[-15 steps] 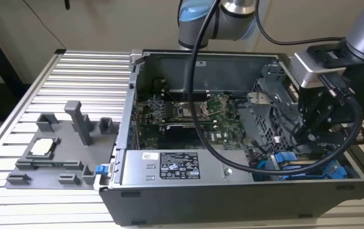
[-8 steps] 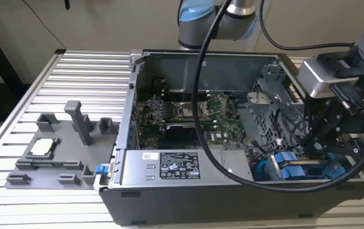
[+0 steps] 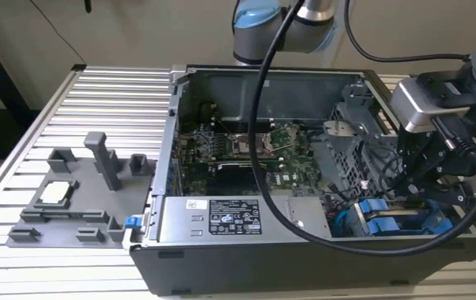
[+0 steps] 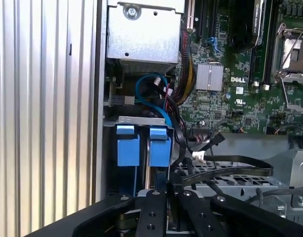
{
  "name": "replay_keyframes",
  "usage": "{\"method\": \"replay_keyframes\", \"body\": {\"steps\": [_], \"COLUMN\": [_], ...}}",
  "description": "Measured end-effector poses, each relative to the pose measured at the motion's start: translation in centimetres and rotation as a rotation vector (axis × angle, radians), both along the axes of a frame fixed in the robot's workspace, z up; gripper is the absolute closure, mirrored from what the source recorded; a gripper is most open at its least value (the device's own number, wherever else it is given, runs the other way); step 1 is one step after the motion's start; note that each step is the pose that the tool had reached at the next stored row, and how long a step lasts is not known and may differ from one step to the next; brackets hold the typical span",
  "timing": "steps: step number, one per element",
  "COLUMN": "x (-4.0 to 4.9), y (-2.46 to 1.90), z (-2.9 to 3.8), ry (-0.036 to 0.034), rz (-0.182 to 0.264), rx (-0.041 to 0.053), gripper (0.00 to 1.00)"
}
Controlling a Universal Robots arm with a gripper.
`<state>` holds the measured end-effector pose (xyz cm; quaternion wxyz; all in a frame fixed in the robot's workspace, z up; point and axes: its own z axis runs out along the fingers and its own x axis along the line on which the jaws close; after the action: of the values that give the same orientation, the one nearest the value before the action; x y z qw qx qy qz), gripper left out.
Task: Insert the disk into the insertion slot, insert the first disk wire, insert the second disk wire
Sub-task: 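Insert the second disk wire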
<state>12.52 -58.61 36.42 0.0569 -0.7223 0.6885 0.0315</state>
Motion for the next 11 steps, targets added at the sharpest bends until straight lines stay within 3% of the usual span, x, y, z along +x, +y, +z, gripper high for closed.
{"method": "replay_keyframes", "body": {"steps": [5,7,9,11], "x": [0.35,0.42,0.47,0.51], "y": [-0.19,-0.21,-0.23,-0.23], "z": [-0.31,-0.46,-0.6,-0.67], "ry": [0.0034,0.0041,0.0043,0.0043], "rz": [-0.004,-0.006,-0.009,-0.01], "rx": [0.0015,0.0068,0.0177,0.0384], "gripper": [0.84,0.84,0.84,0.84]}}
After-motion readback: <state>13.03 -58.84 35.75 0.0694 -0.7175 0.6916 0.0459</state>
